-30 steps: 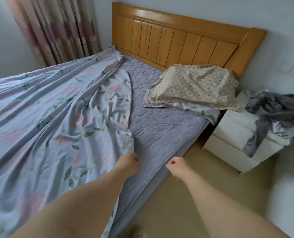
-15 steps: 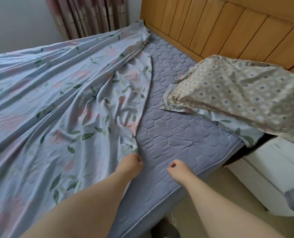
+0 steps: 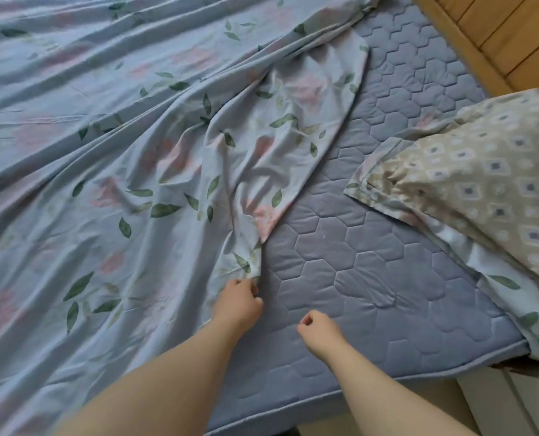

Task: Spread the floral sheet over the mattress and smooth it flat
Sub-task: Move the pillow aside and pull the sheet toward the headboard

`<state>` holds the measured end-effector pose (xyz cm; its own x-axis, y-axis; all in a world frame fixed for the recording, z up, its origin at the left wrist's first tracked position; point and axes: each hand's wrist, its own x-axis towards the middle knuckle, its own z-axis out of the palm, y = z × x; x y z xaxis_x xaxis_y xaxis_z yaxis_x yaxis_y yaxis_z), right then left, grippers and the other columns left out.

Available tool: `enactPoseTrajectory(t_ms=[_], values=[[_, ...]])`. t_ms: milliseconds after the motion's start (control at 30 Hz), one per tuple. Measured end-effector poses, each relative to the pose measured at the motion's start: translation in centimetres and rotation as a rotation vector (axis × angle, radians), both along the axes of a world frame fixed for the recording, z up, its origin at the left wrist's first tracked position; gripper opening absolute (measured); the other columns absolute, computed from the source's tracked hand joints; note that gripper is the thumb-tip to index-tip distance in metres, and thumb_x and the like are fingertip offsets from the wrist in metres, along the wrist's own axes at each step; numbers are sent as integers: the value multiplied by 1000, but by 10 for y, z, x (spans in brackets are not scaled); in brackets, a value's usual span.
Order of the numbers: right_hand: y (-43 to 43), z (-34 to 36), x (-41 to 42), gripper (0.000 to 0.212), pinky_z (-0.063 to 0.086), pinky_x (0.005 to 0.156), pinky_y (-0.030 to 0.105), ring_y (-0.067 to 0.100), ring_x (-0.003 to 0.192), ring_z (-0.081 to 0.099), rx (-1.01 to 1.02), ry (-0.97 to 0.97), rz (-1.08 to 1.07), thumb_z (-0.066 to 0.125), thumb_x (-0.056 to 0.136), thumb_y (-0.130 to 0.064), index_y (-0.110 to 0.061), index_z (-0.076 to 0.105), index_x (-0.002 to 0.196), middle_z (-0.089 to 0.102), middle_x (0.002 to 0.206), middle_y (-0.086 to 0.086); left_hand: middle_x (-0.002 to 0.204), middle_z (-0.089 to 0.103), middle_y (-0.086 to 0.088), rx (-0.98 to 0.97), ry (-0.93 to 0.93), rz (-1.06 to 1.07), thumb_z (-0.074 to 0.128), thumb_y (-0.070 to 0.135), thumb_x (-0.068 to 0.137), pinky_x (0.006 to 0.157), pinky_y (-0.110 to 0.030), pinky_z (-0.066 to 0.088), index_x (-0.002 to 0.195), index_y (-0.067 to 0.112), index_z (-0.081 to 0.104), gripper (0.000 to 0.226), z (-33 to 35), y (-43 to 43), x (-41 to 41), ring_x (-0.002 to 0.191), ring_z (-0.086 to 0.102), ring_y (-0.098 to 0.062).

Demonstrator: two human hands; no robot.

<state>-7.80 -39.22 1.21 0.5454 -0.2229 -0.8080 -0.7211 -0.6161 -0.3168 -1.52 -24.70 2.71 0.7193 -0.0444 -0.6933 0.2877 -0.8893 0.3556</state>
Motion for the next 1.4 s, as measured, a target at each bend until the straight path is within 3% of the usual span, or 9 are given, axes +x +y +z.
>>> enactPoseTrajectory(t_ms=[167, 300, 567, 767, 933, 1033, 1133, 1233, 1400], values=[[23, -31, 30, 5, 37, 73, 26, 22, 89, 50, 32, 24, 48, 49, 91, -20, -18, 50, 86, 57, 95, 3, 160, -12, -3, 124, 108, -187, 45, 27, 93, 117, -42, 20, 130, 39, 52, 41, -42, 8, 21, 148, -1, -32], [36, -51, 55, 11, 38, 77, 26, 26, 104, 56, 28, 34, 41, 50, 92, -19, -13, 58, 96, 62, 104, 9, 159, -18, -1, 194, 178, -339, 46, 30, 92, 117, -49, 10, 142, 37, 37, 51, -82, 11, 34, 147, -14, -32], [66, -66, 90, 4, 40, 81, 28, 27, 107, 56, -22, 97, 97, 47, 92, -17, -15, 50, 90, 58, 99, 7, 156, 13, -1, 53, -86, 45, 49, 30, 95, 104, -39, 37, 142, 6, 29, 57, -90, 118, 89, 131, 42, -27], [118, -75, 135, 30, 39, 94, 27, 28, 122, 51, -28, 66, 175, 44, 95, -16, -10, 55, 122, 59, 128, 11, 160, -9, 5, 390, -172, 266, 47, 30, 93, 115, -46, 19, 151, 14, 7, 72, -80, 196, 146, 146, 12, -29], [159, -104, 155, 42, 41, 97, 34, 25, 111, 53, 89, 45, 24, 48, 95, -29, -11, 45, 132, 57, 125, 13, 160, 9, -1, 258, -515, -106, 43, 53, 87, 116, -41, 5, 146, 28, 29, 66, -94, 178, 127, 148, 4, -24], [182, -111, 160, 35, 48, 79, 35, 22, 92, 49, 243, 110, -213, 42, 96, -41, -10, 49, 111, 52, 103, 10, 159, 4, 1, 257, -209, -394, 53, 64, 80, 115, -46, 14, 144, 30, 29, 76, -112, 176, 106, 147, 5, -26], [195, -103, 162, 36, 43, 58, 28, 19, 74, 51, 386, 201, -323, 37, 99, -40, -12, 50, 119, 54, 104, 15, 153, 22, -4, 361, -192, -398, 55, 30, 88, 103, -39, 33, 131, 23, 46, 45, -118, 184, 95, 139, 26, -27], [197, -94, 158, 45, 42, 58, 28, 15, 67, 49, 414, 196, -318, 37, 99, -41, -9, 48, 129, 54, 106, 11, 121, 55, -3, 274, -317, -210, 49, 17, 90, 81, -32, 41, 106, 17, 61, 20, -108, 183, 96, 117, 51, -26], [178, -55, 152, 48, 46, 73, 32, 21, 96, 51, 438, 160, -371, 36, 98, -46, -15, 45, 134, 51, 112, 3, 111, 61, -20, -61, -138, 305, 39, 14, 94, 84, -38, 42, 96, 11, 45, 7, -53, 164, 108, 105, 56, -35]])
